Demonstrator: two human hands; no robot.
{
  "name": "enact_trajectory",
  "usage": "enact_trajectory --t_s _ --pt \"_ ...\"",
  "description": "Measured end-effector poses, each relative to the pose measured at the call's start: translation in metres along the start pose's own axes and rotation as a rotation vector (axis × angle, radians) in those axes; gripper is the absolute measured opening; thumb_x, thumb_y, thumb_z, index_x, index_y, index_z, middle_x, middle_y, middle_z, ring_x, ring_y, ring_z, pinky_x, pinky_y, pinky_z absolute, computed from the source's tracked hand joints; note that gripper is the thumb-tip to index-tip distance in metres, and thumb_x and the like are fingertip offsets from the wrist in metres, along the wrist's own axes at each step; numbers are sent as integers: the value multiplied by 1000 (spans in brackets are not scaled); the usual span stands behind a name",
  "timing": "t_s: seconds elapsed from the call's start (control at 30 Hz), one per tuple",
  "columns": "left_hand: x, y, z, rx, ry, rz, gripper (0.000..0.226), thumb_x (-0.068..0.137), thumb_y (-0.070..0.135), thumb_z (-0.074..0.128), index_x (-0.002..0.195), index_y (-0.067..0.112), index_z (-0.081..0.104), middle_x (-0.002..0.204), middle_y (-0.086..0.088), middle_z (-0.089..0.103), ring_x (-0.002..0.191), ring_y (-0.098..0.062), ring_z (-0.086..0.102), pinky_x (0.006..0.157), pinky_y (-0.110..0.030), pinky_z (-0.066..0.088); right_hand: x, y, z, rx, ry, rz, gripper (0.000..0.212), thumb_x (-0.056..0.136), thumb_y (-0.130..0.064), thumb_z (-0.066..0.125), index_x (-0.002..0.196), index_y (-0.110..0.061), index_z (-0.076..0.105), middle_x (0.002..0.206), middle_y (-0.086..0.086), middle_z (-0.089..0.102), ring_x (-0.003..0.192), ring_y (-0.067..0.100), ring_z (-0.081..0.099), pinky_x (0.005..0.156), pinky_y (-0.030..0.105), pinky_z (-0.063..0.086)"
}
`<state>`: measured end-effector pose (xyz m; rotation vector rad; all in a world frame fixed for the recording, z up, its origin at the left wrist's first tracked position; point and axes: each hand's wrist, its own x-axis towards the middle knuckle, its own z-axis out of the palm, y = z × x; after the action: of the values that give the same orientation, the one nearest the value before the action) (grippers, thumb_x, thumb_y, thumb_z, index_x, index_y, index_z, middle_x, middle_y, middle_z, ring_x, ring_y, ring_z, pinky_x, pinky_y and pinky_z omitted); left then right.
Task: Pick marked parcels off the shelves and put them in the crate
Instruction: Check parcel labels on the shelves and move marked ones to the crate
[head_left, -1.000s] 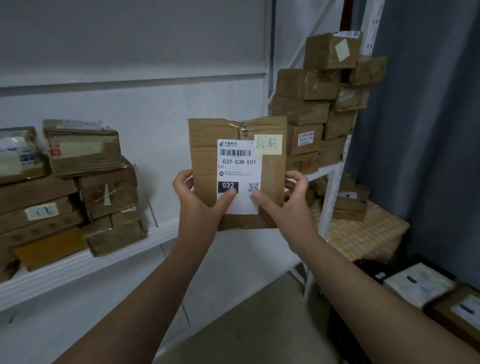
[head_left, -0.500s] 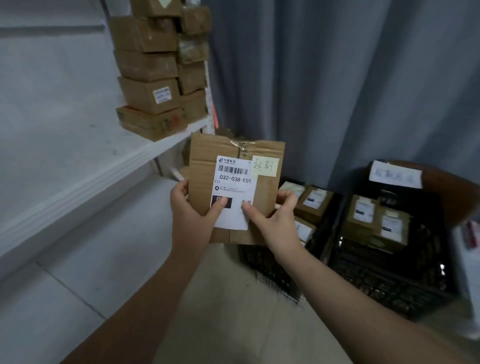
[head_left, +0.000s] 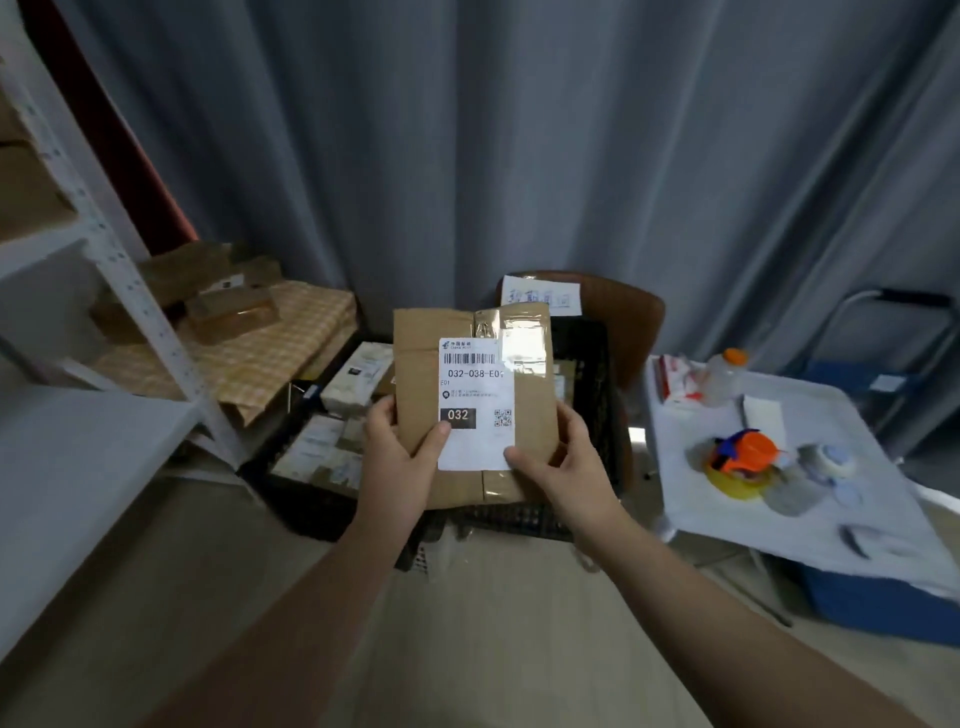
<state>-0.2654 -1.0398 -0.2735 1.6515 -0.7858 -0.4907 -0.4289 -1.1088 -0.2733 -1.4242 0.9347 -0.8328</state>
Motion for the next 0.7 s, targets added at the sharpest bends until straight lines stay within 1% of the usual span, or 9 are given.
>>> enact_trajectory --t_s 0.13,0.23,0.33,0.4,0.47,0.5,0.57,0.63,0.7 --pt "4 -5 55 31 -60 -44 55 88 24 65 135 13 37 121 6 48 104 -8 48 80 -21 38 15 14 -58 62 -110 71 80 79 -25 76 142 -42 29 129 -11 51 116 13 55 91 40 55" --pt "17 -13 83 65 -89 -71 49 90 26 62 132 15 40 119 6 51 105 -10 50 81 -27 41 35 24 -79 94 -108 140 84 78 -25 77 144 -42 26 129 -9 51 114 16 57 87 40 57" --pt "44 -20 100 108 -76 -60 34 93 28 56 122 14 46 113 5 53 105 -16 55 80 -30 43 64 37 -90 104 -48 188 77 79 -21 75 141 -37 33 127 -6 53 112 17 58 84 40 57" --pt "71 -26 109 132 -73 -37 31 92 28 58 117 12 48 118 -3 55 108 -19 57 81 -27 46 87 44 -96 103 -25 222 69 81 -20 74 137 -37 37 124 -5 56 108 17 60 81 37 58" --pt "105 -34 114 138 -110 -33 47 87 30 65 124 14 42 130 -4 48 114 -18 54 82 -22 46 114 51 -102 69 -37 222 67 81 -19 73 135 -39 37 125 -5 55 109 18 60 83 37 58" --pt "123 -37 116 134 -145 -37 65 82 34 70 134 17 34 136 0 41 119 -16 49 87 -23 45 129 54 -104 37 -50 212 67 82 -19 73 134 -40 37 126 -5 54 111 18 58 85 39 57" --pt "162 -45 119 121 -231 -36 100 69 49 76 145 38 11 146 8 27 130 -16 38 96 -43 45 160 61 -110 -31 -84 199 67 82 -18 72 133 -42 36 126 -7 51 114 18 56 89 41 55" --pt "198 -54 124 156 -324 -23 105 65 51 78 142 51 5 148 11 25 133 -20 36 88 -54 50 193 67 -114 -94 -115 215 66 83 -18 72 132 -44 35 126 -8 51 115 15 54 90 38 55" --pt "227 -63 135 166 -407 -82 90 72 41 78 138 45 18 137 6 36 124 -20 45 82 -49 55 224 72 -115 -144 -123 253 66 83 -18 71 134 -39 37 125 -7 52 113 15 54 86 30 55"
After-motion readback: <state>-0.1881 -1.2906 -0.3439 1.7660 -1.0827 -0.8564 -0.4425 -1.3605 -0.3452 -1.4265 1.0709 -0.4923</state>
